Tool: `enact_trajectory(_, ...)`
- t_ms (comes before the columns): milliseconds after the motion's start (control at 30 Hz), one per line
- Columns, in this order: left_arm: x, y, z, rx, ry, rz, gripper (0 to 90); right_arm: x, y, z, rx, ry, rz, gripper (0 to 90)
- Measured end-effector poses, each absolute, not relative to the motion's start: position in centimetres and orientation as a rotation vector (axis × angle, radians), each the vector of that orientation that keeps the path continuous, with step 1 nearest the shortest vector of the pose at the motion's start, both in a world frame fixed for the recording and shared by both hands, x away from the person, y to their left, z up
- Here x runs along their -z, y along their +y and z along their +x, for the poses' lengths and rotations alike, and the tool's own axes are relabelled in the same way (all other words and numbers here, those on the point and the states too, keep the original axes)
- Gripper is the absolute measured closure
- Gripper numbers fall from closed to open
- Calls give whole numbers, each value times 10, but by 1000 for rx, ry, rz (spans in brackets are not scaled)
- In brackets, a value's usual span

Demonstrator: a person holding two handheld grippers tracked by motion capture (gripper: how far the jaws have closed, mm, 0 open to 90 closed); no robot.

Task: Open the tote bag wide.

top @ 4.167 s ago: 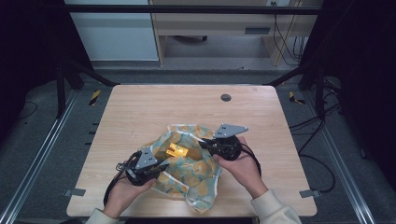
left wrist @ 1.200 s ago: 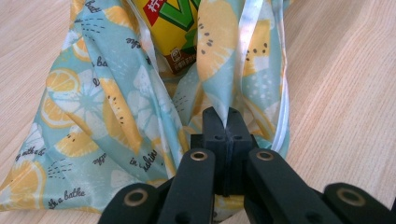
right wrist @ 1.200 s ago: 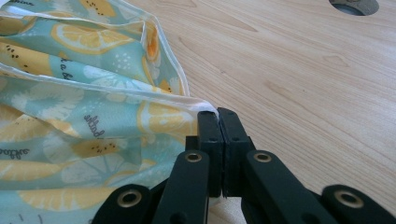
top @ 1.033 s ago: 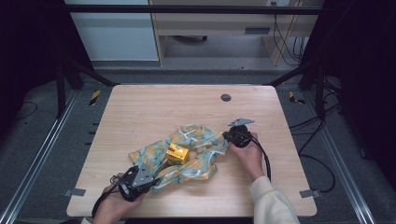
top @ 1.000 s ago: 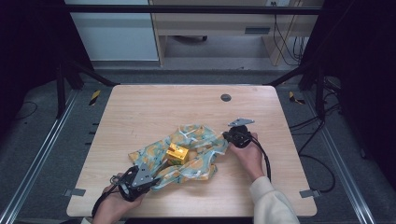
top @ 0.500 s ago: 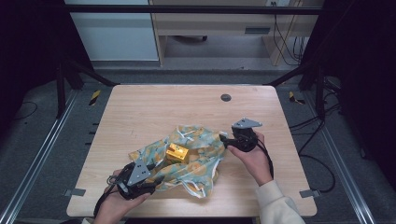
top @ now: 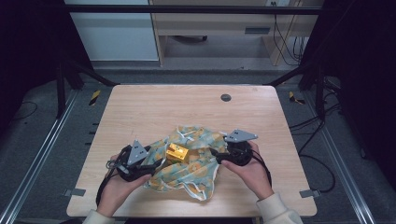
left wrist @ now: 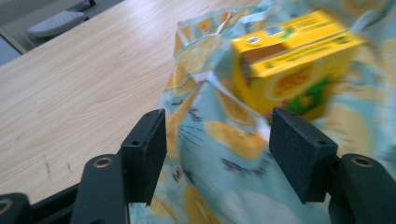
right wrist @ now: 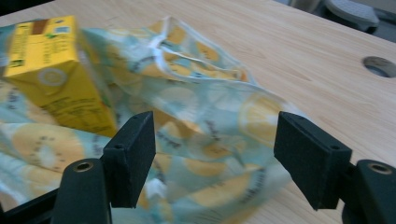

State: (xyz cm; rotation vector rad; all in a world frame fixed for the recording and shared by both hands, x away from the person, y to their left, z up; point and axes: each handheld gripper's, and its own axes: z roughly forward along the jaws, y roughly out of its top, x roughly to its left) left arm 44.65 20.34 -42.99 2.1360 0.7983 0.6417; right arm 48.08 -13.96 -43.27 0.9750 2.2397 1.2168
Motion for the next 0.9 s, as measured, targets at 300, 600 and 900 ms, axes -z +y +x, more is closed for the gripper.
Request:
enact_trajectory(300, 459, 202, 459, -570, 824, 2206, 419, 451, -106, 474, -1274, 2396, 872, 237)
enact_trajectory(600, 461, 207, 459, -578, 833, 2227, 781, 473, -82, 466, -1149, 2563, 717, 626)
enact_trajectory(900, 454, 218, 454, -647, 838, 2177, 857, 472, -95, 461, -1147, 2633, 676, 897)
